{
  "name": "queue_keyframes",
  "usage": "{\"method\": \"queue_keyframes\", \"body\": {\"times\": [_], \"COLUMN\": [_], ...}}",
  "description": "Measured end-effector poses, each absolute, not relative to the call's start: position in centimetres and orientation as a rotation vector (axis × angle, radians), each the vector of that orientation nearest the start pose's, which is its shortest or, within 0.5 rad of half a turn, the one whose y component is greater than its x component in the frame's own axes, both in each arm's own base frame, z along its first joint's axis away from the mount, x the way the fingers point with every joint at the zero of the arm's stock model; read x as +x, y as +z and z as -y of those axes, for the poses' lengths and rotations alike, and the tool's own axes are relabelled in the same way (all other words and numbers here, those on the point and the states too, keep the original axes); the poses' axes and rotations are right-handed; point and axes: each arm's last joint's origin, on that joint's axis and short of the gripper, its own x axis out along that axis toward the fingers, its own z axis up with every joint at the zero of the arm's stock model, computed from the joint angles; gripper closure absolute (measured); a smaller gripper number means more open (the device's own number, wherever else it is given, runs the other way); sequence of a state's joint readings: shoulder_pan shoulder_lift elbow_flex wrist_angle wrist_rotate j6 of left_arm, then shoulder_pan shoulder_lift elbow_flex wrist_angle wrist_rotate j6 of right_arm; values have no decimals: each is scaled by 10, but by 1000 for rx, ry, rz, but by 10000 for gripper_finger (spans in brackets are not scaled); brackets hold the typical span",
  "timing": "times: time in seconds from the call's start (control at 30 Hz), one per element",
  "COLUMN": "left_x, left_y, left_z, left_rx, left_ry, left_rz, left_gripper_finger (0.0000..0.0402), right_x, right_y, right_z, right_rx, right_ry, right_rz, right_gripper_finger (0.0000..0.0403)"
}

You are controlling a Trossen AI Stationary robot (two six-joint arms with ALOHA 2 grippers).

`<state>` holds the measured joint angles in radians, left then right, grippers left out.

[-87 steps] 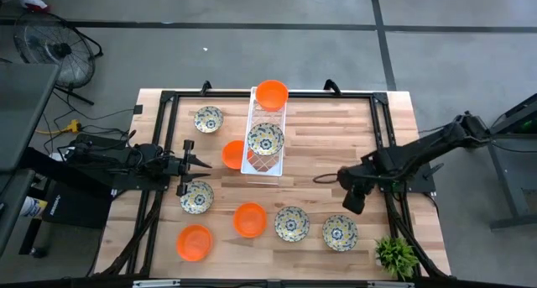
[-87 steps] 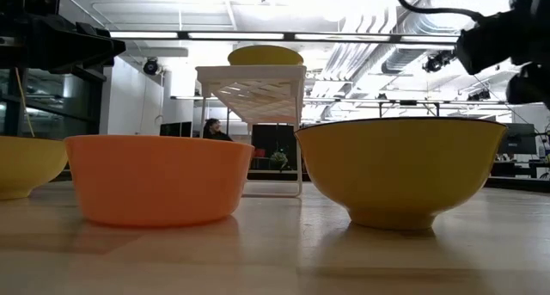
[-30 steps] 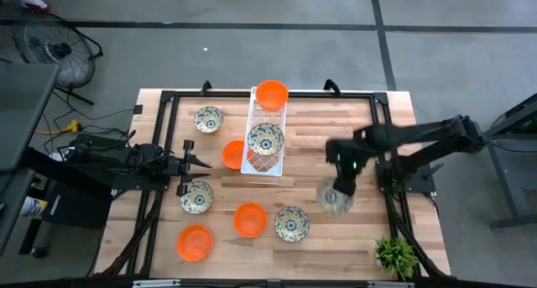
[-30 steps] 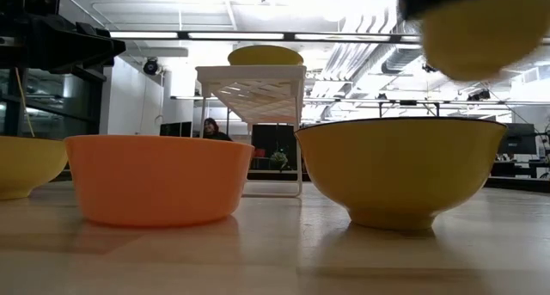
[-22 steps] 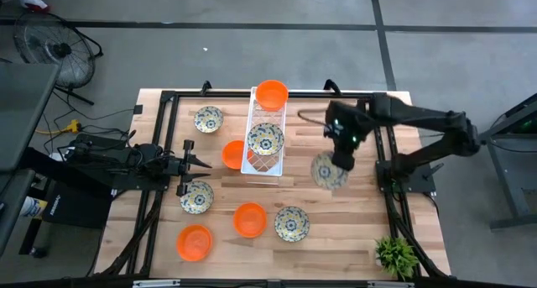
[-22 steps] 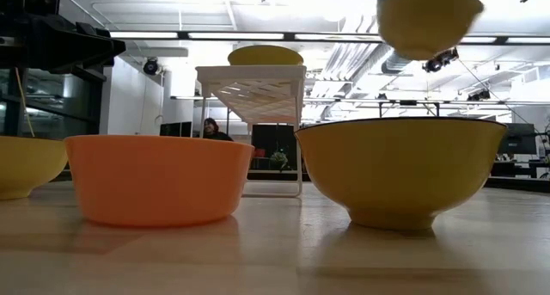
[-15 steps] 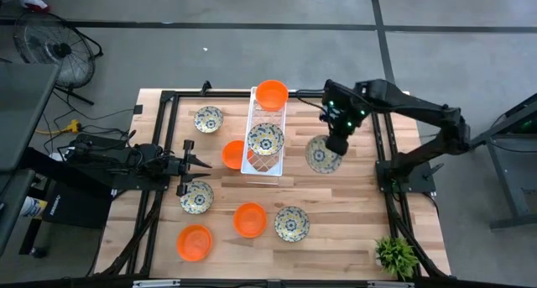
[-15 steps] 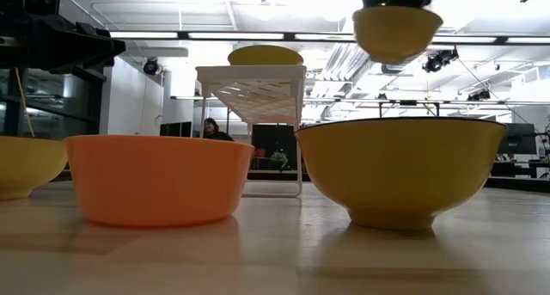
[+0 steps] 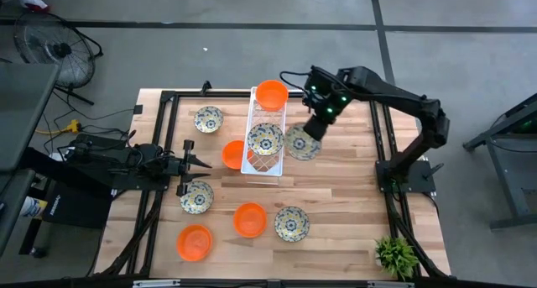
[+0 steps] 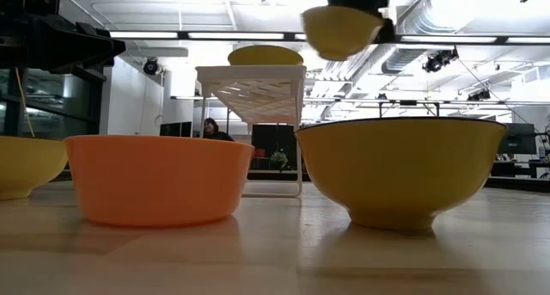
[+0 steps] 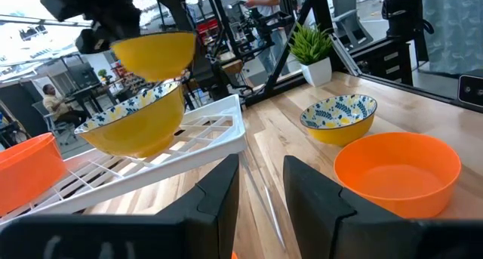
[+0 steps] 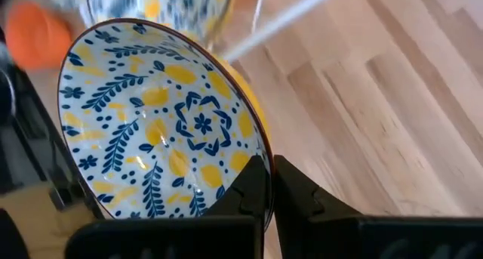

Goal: Pick & Place Mini bowls
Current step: Stack the white and yellow bowl on the white and yellow bowl on the shelf

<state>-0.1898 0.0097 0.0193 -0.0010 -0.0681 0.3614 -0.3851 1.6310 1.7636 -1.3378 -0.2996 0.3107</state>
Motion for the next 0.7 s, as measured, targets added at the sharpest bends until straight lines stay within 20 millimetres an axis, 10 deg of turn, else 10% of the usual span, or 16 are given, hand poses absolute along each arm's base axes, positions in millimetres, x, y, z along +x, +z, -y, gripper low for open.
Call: {"method": "queue_keyframes", "body": {"times": [0.7], "left_x": [96], "left_y": [169], "left_z": [16], "left_rx": [360], "left_ry": [-119], "left_rz": [31], "left_gripper_finger": [300], "right_x": [367], "right_y": [375], "right_z": [131], "right_rx": [919], "right_ry": [-313], "right_rz": [-995], "right_gripper_finger": [403]}}
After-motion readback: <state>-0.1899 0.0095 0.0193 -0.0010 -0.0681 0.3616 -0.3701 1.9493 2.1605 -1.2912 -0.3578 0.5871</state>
